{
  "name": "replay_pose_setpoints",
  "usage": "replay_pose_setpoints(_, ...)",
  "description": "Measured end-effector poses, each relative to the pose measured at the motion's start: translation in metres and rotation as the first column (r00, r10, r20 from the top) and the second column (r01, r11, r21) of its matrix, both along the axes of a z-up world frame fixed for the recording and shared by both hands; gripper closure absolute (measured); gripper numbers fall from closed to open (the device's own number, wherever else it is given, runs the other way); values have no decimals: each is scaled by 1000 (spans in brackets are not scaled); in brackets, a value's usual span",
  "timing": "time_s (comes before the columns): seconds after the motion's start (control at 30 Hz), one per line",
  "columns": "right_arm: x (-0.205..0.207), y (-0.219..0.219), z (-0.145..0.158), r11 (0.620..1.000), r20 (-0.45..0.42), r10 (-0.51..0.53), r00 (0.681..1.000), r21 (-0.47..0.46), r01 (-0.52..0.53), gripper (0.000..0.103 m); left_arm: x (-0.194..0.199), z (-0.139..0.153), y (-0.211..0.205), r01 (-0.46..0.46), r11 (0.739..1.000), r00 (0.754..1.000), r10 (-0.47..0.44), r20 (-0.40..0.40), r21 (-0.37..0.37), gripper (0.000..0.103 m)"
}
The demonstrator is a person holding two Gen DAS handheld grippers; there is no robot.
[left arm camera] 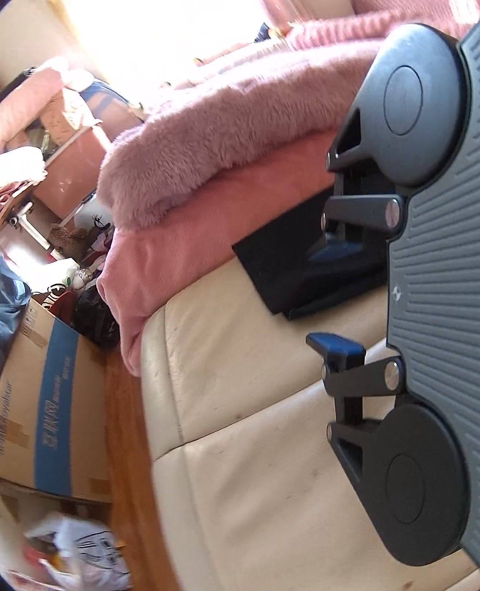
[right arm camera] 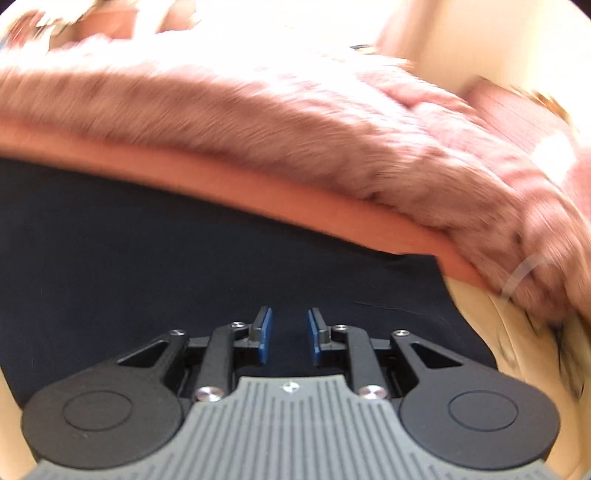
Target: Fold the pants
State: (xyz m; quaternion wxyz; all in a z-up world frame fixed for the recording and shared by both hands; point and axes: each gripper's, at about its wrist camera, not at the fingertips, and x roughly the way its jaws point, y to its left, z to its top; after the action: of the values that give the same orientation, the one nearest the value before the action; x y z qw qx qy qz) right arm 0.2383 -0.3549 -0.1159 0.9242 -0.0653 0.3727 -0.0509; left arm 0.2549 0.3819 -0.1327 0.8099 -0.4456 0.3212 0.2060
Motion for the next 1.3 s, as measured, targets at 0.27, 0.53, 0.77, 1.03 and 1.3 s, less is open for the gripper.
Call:
replay_pose_setpoints(0.27, -41, -82, 10, 897, 25, -363, 932, 281, 342, 63, 15, -16, -23, -36, 999, 999, 35, -13, -38, 47)
replay_pose_setpoints(0.53, -55, -158, -12, 666, -46, -596, 802, 529, 526, 50, 21, -14, -34, -66, 997, 997, 67, -41, 38, 49)
replay_pose_setpoints(0.77, -58, -183, -42, 395, -133, -679, 722, 763, 512, 55, 25, -16, -38, -96, 991, 992, 104, -71, 96, 86)
replay_pose_setpoints(1.03, -60, -181, -30, 486, -95, -679, 728, 686, 542, 100, 21, -7, -42, -99, 981, 985, 121, -125, 170, 100)
replay_pose_setpoints(1.3, -100, -179, -15, 531, -133, -663, 737, 611, 588, 100, -44, 8, -30, -60, 983, 987, 85, -140, 173, 100)
